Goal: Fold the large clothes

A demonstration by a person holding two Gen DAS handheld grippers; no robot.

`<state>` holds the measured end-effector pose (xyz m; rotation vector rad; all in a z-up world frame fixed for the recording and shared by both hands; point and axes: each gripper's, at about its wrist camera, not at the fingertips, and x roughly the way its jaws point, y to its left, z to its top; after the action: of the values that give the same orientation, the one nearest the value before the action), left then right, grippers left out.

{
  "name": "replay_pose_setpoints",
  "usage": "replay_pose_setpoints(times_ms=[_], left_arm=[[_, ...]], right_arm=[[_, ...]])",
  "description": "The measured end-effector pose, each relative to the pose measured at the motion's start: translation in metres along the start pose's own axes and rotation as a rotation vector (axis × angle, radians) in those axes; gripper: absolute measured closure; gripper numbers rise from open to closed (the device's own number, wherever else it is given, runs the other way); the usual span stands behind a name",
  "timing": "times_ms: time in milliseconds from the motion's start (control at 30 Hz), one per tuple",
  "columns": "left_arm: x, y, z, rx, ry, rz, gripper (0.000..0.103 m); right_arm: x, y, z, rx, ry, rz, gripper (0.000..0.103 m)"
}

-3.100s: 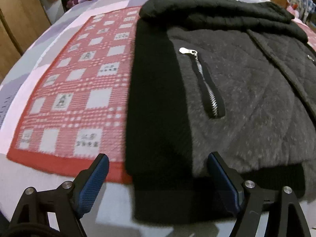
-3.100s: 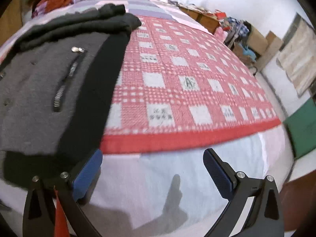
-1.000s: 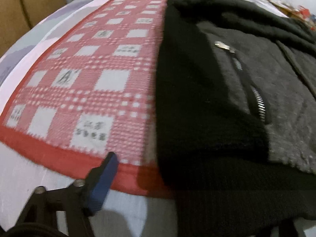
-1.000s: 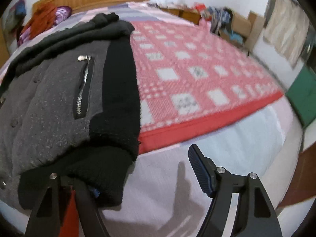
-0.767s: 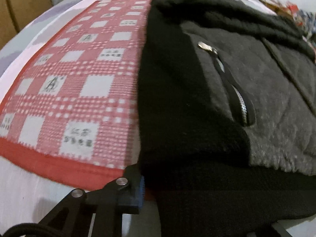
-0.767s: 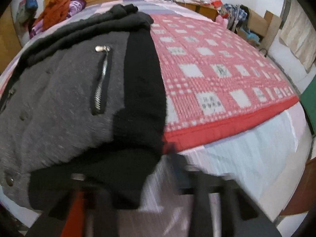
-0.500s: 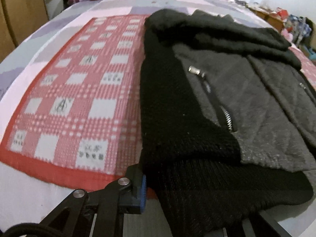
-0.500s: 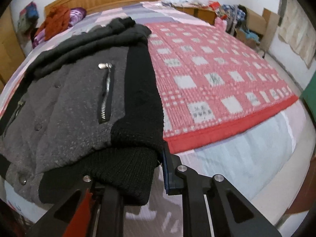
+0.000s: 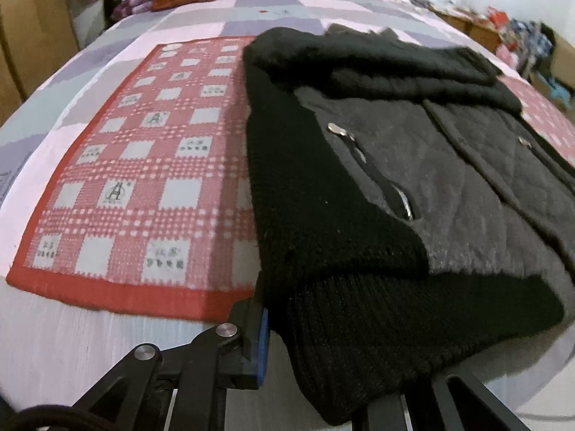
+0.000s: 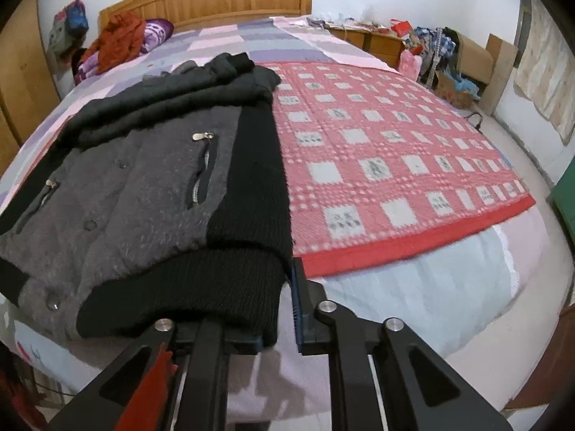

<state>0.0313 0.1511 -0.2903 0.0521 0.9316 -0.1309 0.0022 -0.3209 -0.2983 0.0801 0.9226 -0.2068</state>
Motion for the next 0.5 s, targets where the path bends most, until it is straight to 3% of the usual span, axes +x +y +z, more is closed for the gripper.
replay_pose_setpoints(times_ms=[133,267,333,500], left_arm=[[0.002,-0.007,-0.010,0.009,0.036,-0.013,0.089],[0.022,-0.004,-0.010,-0.059,0.067,-0.016,0.089],[0.029,-0.003,-0.012,-0.073,0.076,-0.011,0.089],[0.031,-0.006,-0.017,-0.064,0.095,0.002,0.088]], right_arm=[[-0.009,-0.014,-0.011,-0.029,0.038,-0.005,0.100],[0.001,-0.001,-0.011,-0.090,0.031,0.012,0.100],[0.014,0.008,-0.013,-0.108,0.029,-0.021,0.096],[0.051,0.010,-0.030,-0.015,0.126,-0.053,0.094]])
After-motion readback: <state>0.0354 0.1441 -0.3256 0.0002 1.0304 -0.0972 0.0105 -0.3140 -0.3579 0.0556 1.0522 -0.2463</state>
